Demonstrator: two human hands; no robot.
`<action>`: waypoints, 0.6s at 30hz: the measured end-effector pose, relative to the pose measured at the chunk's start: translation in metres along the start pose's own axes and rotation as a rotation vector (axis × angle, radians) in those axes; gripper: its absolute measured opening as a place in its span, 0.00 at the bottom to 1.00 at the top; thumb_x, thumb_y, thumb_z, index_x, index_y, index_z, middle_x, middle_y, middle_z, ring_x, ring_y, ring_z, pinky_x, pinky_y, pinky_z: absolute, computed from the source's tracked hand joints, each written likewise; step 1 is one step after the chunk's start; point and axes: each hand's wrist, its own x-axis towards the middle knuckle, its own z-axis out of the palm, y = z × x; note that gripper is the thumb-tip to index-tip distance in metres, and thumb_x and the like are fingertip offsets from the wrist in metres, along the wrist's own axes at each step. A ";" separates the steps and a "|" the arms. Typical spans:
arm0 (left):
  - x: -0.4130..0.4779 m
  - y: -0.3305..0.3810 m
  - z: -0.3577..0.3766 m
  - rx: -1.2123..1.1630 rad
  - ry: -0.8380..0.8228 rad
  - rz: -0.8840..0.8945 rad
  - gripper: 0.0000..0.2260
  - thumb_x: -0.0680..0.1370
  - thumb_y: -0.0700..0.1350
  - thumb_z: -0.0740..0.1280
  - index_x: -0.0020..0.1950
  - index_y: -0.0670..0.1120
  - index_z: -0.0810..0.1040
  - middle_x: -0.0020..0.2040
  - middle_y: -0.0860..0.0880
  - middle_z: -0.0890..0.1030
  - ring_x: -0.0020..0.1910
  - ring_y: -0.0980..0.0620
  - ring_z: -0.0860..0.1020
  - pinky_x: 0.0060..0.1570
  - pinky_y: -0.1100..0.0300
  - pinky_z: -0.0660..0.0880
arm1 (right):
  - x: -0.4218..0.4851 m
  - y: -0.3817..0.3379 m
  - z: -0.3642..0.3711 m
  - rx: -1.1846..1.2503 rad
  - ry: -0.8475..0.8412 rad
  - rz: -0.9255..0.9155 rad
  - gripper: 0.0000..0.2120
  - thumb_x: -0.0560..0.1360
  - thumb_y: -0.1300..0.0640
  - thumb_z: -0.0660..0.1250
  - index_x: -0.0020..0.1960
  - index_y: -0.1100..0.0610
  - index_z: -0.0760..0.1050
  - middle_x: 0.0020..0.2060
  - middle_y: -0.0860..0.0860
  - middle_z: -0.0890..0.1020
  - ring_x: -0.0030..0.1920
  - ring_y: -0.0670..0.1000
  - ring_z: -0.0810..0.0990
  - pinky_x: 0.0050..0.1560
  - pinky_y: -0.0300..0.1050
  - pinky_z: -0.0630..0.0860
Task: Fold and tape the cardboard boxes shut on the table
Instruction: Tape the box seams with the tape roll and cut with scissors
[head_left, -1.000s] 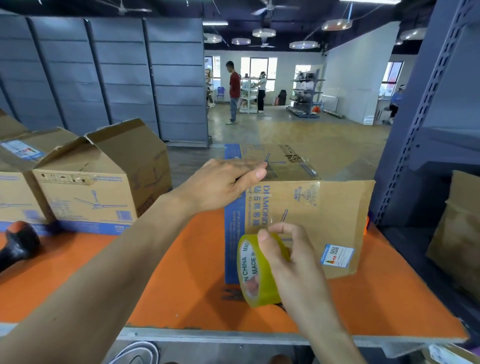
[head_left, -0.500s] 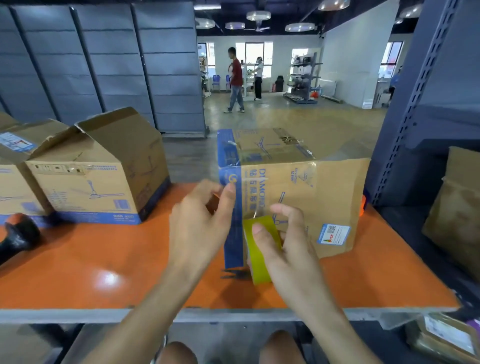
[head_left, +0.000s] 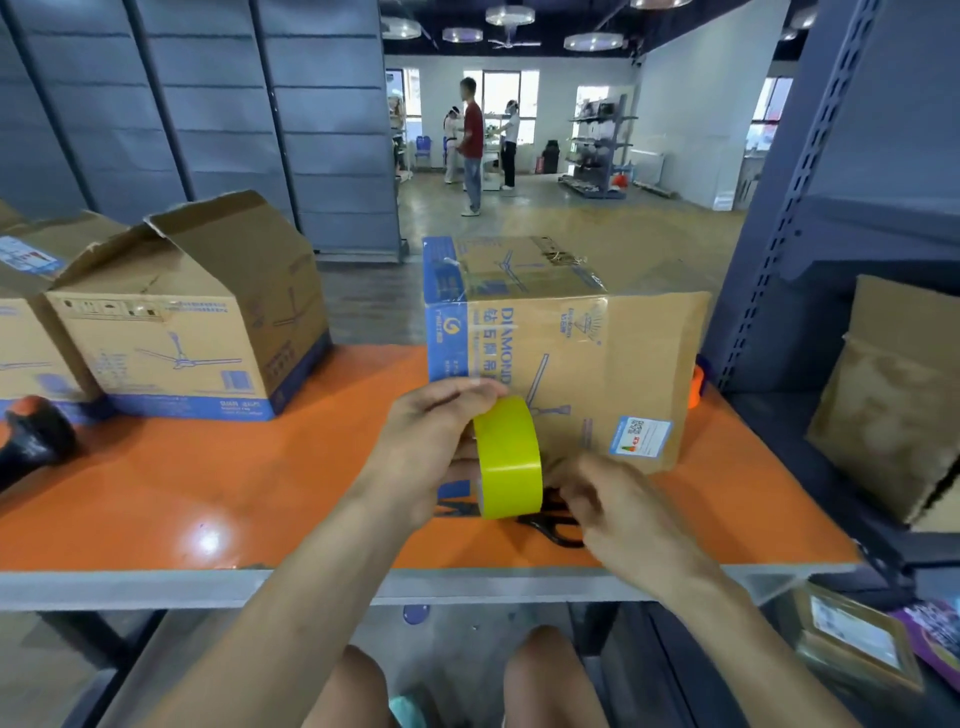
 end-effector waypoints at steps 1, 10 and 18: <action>0.000 -0.001 0.002 -0.014 0.004 -0.004 0.06 0.80 0.42 0.69 0.51 0.45 0.86 0.43 0.48 0.85 0.36 0.50 0.82 0.35 0.60 0.79 | -0.001 0.004 0.004 -0.090 -0.058 -0.028 0.13 0.80 0.62 0.63 0.60 0.48 0.76 0.57 0.45 0.79 0.59 0.49 0.76 0.58 0.48 0.75; 0.000 -0.004 0.011 -0.055 0.126 0.009 0.04 0.77 0.45 0.74 0.48 0.46 0.87 0.45 0.50 0.87 0.40 0.51 0.82 0.43 0.55 0.79 | 0.008 0.004 -0.010 -0.383 -0.209 -0.219 0.22 0.79 0.52 0.68 0.72 0.40 0.71 0.61 0.48 0.77 0.63 0.51 0.75 0.59 0.48 0.74; -0.001 -0.008 0.009 -0.113 0.152 0.021 0.03 0.75 0.44 0.76 0.46 0.46 0.88 0.48 0.48 0.88 0.46 0.48 0.85 0.46 0.55 0.77 | 0.005 0.027 -0.072 -0.624 -0.228 -0.228 0.18 0.81 0.56 0.63 0.66 0.37 0.73 0.55 0.41 0.81 0.57 0.46 0.78 0.52 0.47 0.77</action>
